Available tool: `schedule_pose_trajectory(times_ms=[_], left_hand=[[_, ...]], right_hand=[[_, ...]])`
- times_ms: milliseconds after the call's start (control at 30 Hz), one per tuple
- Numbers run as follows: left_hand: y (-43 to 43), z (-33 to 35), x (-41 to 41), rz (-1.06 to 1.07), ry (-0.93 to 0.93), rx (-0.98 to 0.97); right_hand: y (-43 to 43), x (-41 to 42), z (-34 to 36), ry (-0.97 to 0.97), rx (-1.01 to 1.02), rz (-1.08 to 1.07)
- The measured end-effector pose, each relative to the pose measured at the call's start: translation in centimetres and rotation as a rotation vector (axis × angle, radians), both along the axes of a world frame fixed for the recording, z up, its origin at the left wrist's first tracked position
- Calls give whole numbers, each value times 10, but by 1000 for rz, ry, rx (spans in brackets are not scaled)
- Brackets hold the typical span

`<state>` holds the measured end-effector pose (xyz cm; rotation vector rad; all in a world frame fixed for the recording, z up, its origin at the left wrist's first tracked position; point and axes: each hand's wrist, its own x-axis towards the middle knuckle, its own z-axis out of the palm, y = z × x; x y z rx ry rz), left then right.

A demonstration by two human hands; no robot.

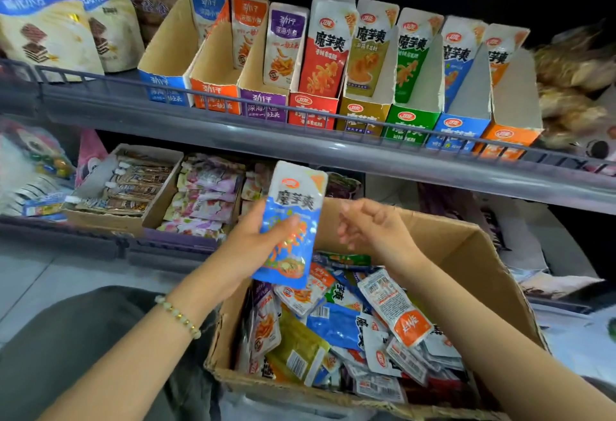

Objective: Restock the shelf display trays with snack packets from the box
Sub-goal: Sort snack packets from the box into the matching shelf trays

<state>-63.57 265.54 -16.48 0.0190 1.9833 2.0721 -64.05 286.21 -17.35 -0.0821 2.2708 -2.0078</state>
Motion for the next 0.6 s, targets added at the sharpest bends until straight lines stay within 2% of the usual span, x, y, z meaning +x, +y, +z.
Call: schedule_pose_trajectory(times_ms=[100,167,233,400,467,600], left_hand=[[-7,-1,-5,37,12,-2],[-7,-1,-4,23,22,-24],[-6,-4,-4,3,18,-43],[-4,-1,-5,53,-62,31],[-4,1,-6,16,-120,126],[0,-2,-3,-89,-182,231]], right_hand=[[26,5,-41,-188,547,360],[38,12,-74,-399,740,526],[42,19,-96,-475,725,543],[45,22,-99,-360,663,601],[51,22,-82,-294,574,527],[53,27,-29,-135,300,203]])
